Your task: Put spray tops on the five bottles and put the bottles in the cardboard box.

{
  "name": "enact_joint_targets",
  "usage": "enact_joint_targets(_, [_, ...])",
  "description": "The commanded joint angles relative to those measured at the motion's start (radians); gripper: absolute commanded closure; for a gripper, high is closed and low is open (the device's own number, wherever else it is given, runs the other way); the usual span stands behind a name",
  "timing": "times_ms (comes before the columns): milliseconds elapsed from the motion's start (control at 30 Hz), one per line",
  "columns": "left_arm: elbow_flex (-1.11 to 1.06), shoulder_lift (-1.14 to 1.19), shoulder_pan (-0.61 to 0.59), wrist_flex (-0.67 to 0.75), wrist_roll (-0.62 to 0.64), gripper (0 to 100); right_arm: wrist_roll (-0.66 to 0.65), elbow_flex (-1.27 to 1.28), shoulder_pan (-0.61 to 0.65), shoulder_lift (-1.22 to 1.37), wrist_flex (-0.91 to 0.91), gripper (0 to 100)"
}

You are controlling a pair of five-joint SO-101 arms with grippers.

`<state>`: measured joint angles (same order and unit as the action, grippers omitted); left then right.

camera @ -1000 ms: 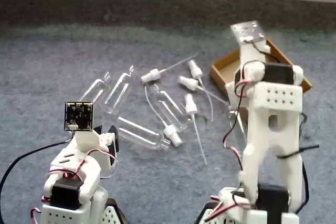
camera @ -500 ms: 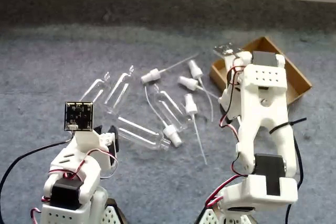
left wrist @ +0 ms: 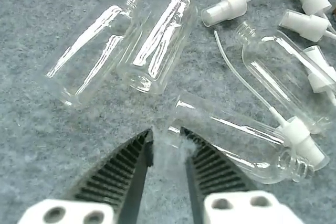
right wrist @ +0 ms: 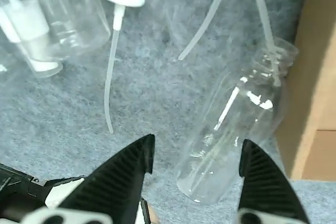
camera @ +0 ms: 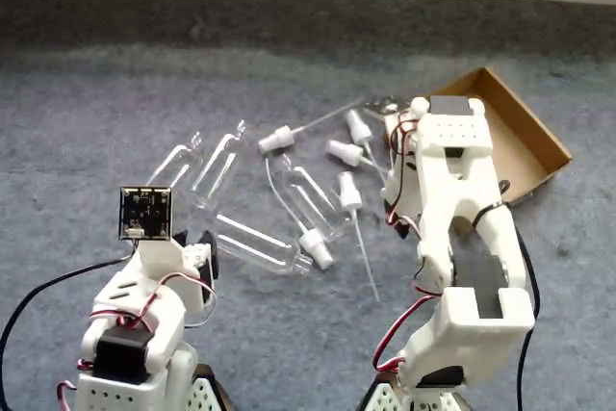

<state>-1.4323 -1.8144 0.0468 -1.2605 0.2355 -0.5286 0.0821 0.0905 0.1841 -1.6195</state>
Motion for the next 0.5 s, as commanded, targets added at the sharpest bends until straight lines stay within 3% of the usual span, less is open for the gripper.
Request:
enact_joint_targets(0, [-0.008,0.007,-0.016,0.043,-0.011,95,-0.012,-0.012,0.005,0.028,0.036,76.7])
enact_joint_targets(333, [-0.008,0.007,-0.016,0.043,-0.011,95,-0.015,-0.013,-0.019,0.061,0.025,76.7])
enact_joint_targets(467, [-0.008,0.007,-0.016,0.043,-0.011,95,-0.012,-0.021,-0.013,0.059,-0.059,76.4])
